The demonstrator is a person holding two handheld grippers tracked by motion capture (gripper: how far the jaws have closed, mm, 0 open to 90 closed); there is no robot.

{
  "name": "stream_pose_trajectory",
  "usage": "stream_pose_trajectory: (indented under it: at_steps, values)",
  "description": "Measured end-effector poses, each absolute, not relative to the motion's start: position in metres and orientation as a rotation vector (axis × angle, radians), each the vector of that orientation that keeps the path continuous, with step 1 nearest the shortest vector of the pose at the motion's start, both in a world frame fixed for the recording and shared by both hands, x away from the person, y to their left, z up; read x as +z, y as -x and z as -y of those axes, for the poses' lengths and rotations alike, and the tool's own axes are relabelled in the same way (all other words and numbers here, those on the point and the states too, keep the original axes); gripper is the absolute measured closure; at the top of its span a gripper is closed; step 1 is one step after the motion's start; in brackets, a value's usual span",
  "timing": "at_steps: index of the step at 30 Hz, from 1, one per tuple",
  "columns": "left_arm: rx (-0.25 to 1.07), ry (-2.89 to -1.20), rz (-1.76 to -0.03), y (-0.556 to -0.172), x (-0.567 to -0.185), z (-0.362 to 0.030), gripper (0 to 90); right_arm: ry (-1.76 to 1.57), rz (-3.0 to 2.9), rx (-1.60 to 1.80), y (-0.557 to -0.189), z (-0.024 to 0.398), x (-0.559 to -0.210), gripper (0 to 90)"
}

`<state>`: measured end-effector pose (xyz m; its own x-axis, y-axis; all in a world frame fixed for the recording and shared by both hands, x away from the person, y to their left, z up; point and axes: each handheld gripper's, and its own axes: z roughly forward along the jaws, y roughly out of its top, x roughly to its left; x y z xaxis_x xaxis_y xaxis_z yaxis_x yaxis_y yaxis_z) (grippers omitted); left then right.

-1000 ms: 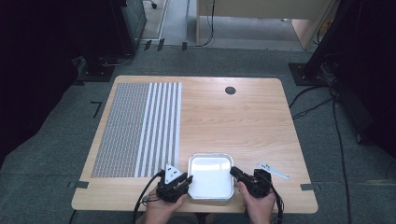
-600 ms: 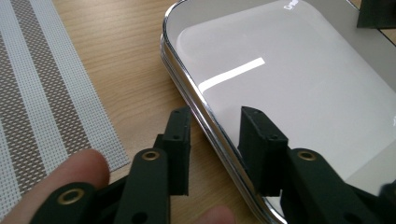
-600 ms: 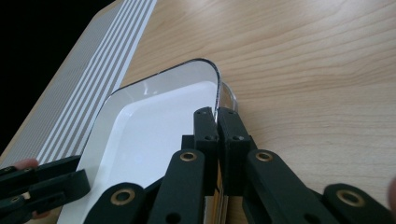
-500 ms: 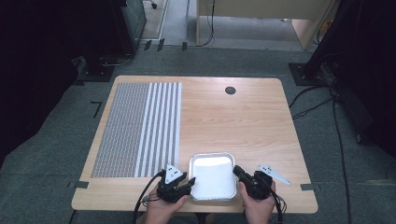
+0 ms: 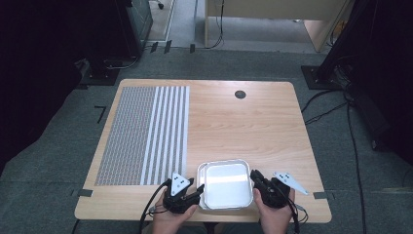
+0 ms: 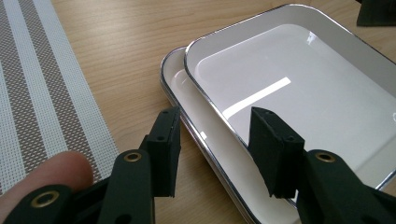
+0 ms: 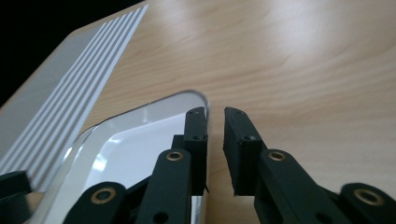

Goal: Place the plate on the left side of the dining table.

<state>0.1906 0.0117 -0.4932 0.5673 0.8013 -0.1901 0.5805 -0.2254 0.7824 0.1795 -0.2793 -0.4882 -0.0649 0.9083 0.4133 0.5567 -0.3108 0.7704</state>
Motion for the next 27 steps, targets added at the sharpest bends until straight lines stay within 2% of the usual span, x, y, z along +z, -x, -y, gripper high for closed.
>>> stream_pose_trajectory:
  at_steps: [6, 12, 21, 23, 27]
  values:
    - [0.319, -1.909, -1.135, -0.189, -0.49, -0.015, 56.7, -1.738, -1.729, 1.163, -0.203, 0.278, -0.477, 80.0]
    - [0.285, -1.918, -1.11, -0.186, -0.49, -0.011, 56.6, -1.754, -1.845, 1.117, -0.22, 0.273, -0.48, 82.1]
    - [0.282, -1.953, -1.078, -0.178, -0.493, 0.0, 59.5, -1.794, -1.826, 1.117, -0.219, 0.269, -0.488, 83.1]
    - [0.276, -1.962, -1.081, -0.177, -0.494, 0.003, 60.7, -1.833, -1.806, 1.143, -0.218, 0.27, -0.489, 86.2]
    - [0.275, -1.968, -1.085, -0.176, -0.496, 0.005, 60.9, -1.85, -1.775, 1.149, -0.216, 0.27, -0.489, 87.0]
